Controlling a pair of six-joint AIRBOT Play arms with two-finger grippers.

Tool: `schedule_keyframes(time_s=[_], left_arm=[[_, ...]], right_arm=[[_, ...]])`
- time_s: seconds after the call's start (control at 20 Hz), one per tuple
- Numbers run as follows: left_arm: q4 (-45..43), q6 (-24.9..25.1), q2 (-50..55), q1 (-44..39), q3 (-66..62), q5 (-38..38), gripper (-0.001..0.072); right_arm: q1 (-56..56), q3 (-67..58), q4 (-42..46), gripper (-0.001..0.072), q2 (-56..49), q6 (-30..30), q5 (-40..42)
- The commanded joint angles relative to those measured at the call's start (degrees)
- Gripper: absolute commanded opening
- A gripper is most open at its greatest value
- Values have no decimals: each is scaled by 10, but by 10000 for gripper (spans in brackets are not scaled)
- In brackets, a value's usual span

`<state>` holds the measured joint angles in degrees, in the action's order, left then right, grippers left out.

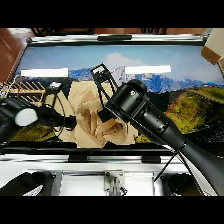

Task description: Fold the shirts.

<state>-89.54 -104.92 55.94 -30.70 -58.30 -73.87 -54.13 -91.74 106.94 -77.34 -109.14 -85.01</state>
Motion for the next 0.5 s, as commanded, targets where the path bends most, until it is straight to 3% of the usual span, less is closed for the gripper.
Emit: schedule_keyframes(time_s=[0.0, 0.2, 0.25, 0.35, 0.4, 0.45], left_arm=[[3, -26, 56, 0, 47, 115, 720], [-2, -27, 126, 39, 47, 165, 720], [-2, -21, 137, 43, 47, 171, 662], [-2, -8, 146, 46, 47, 173, 113], [-6, 6, 142, 46, 43, 167, 55], [-28, 7, 133, 46, 32, 145, 54]], right_arm=[[0, 0, -6, 74, 1, -1, 1], [0, 0, -5, 74, 1, 0, -1], [0, 0, -5, 74, 1, 0, 0], [0, 0, -4, 74, 1, 0, 0], [0, 0, -2, 74, 1, 0, -1], [0, 0, -1, 74, 1, 0, -5]])
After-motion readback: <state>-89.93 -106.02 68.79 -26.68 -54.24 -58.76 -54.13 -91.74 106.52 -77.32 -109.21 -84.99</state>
